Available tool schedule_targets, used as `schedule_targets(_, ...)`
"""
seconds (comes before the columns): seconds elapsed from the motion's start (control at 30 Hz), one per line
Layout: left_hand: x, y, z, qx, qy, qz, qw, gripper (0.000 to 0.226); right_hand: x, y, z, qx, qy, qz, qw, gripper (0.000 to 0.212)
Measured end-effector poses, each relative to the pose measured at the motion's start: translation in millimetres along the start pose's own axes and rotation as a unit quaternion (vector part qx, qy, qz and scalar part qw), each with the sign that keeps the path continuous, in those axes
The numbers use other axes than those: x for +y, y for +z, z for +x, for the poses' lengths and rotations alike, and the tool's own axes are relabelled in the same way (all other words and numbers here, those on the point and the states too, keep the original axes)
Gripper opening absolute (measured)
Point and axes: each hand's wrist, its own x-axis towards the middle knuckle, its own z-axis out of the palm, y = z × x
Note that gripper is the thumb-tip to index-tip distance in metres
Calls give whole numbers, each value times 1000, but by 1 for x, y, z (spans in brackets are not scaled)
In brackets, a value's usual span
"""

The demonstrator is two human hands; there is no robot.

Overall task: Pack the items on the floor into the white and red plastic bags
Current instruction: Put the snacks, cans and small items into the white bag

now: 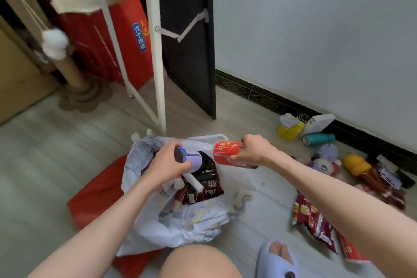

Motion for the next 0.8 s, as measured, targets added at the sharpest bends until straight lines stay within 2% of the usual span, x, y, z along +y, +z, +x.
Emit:
schedule_targets(0.07,-24,8,-15,-17,-10,14,1000,57,-13,30,-5,-9,3,17,1000,47)
schedule_targets(0.13,-46,22,-28,-42,-13,33,998,52,-22,62,-9,-15,13,37,999,54)
schedule_targets(0.2,-63,36,-40,-86,-23,68,994,56,-26,91,-13,-25,18,41,999,60)
schedule_targets(0.33,-89,60,-54,-167,-25,147,975,62,-18,129,-21,-50,18,-13,999,74)
schedule_targets(0.37,-93,64,-55,-180,-26,170,969,60,-14,134,-22,-56,22,-39,997,73)
schedule_targets(0.47,-99,71,-58,-209,-28,234,949,55,-1,144,-23,-90,45,-107,989,53)
schedule_targets(0.57,-105,73,-56,-199,-39,246,948,56,5,151,-21,-105,61,-108,987,50)
schedule_targets(0.67,-108,75,-52,-162,-44,200,965,63,3,158,-16,-95,52,-78,991,56)
schedule_targets(0.8,-104,79,-46,-108,-17,149,983,59,0,168,-10,-55,21,-66,996,56)
